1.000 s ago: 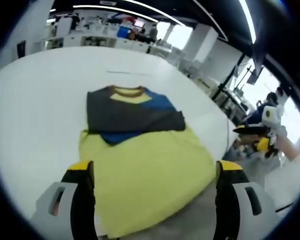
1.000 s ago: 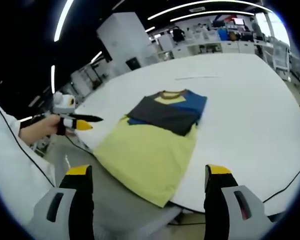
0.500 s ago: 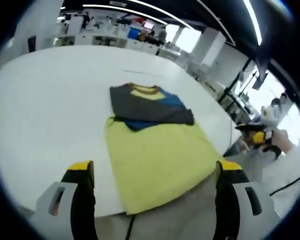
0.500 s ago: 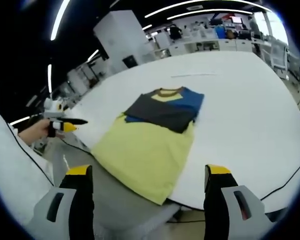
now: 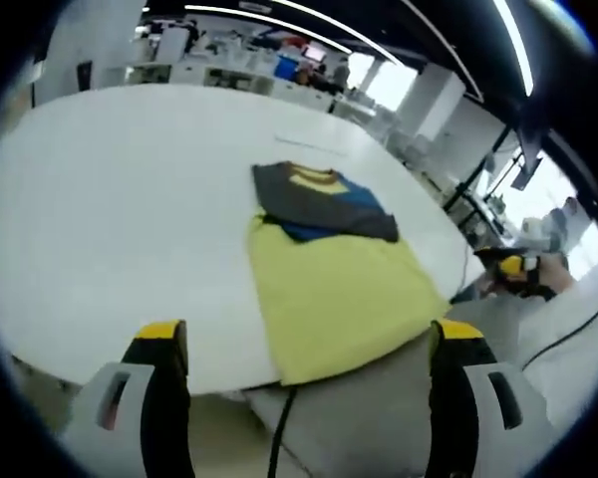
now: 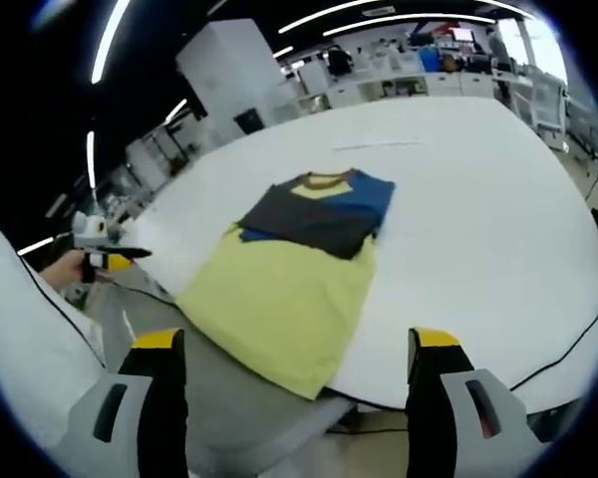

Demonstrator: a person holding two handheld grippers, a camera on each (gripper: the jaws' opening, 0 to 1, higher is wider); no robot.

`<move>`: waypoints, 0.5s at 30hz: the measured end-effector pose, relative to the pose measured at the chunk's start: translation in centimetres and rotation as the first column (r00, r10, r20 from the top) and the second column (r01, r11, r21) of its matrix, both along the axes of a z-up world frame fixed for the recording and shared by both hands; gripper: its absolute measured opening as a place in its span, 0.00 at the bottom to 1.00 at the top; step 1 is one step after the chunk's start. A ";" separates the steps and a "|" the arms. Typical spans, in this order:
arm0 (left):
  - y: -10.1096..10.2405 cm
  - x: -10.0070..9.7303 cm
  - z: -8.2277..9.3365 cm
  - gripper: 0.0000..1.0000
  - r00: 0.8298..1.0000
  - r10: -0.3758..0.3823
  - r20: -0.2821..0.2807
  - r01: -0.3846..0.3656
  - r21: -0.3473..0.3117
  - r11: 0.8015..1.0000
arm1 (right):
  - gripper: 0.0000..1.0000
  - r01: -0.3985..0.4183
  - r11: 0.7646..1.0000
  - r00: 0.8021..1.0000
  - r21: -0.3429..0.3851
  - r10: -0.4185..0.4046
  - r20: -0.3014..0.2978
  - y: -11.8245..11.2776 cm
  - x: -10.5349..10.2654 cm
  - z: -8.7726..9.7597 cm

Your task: Fold the garment on the visible template until the final outline fits inside the template.

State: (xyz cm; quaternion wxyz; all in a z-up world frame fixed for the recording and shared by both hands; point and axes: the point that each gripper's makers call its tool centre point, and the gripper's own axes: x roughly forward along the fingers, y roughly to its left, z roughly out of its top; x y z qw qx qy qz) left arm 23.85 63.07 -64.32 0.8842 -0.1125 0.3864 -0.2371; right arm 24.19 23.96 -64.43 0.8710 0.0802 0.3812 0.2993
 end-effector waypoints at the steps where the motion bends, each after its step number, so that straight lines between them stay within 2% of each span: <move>1: 0.4 -0.1 0.2 0.98 1.000 0.004 0.002 -0.004 0.006 1.000 | 0.91 0.000 1.000 1.000 -0.002 0.000 -0.001 -0.1 0.0 0.0; 7: 1.4 0.1 0.3 0.97 0.999 0.034 0.005 -0.034 0.010 0.999 | 0.91 -0.003 1.000 1.000 0.004 0.003 0.000 0.2 0.5 -0.2; 15: 0.1 0.1 -0.6 0.95 1.000 0.007 -0.025 -0.007 -0.004 1.000 | 0.89 -0.015 1.000 1.000 0.005 0.015 -0.009 0.4 0.2 -0.5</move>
